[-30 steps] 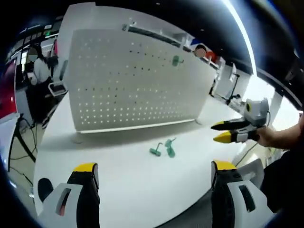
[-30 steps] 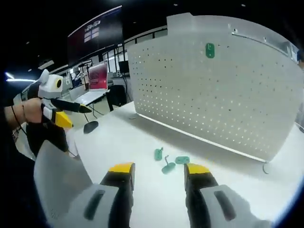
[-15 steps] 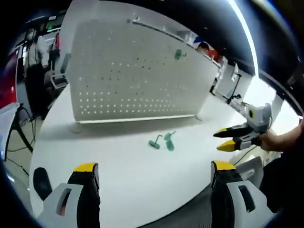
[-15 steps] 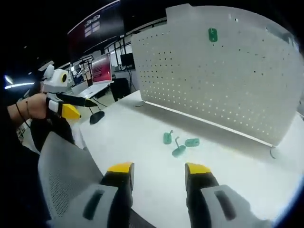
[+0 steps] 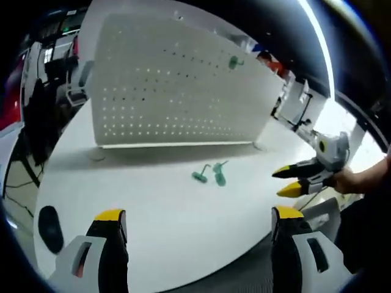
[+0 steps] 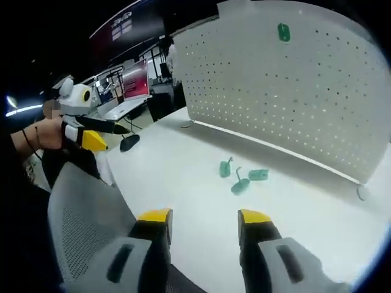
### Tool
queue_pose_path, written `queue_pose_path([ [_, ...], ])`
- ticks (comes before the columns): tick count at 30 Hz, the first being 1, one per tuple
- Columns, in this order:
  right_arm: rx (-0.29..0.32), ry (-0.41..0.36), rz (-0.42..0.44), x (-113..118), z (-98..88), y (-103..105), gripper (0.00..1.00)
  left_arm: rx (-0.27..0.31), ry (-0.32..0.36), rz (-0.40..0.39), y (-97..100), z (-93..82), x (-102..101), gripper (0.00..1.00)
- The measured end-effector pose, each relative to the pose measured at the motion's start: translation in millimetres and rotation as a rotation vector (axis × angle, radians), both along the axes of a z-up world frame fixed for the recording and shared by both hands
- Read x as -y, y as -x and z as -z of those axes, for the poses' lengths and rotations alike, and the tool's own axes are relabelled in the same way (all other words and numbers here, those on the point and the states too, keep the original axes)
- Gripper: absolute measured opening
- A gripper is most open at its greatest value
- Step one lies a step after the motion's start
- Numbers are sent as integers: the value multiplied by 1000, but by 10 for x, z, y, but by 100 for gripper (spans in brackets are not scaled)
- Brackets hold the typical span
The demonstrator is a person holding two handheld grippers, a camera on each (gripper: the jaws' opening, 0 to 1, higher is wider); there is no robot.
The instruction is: Insert the hook assembly into the mounting plate slot until the hook locks in place.
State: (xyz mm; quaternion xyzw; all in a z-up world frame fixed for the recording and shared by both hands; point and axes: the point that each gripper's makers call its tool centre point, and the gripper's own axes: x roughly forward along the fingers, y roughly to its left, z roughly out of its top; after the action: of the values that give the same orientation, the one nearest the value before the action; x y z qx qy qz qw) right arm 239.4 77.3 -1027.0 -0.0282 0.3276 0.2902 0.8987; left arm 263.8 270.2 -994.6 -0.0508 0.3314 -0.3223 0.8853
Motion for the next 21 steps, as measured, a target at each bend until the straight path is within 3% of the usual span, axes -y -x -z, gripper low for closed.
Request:
queue_pose_path([
  [12, -4, -2, -34, -206, 125, -309, 40, -21, -10, 6, -29, 78, -18, 100],
  [21, -15, 17, -19, -215, 307, -597, 37, -32, -13, 13, -63, 129, -12, 100],
])
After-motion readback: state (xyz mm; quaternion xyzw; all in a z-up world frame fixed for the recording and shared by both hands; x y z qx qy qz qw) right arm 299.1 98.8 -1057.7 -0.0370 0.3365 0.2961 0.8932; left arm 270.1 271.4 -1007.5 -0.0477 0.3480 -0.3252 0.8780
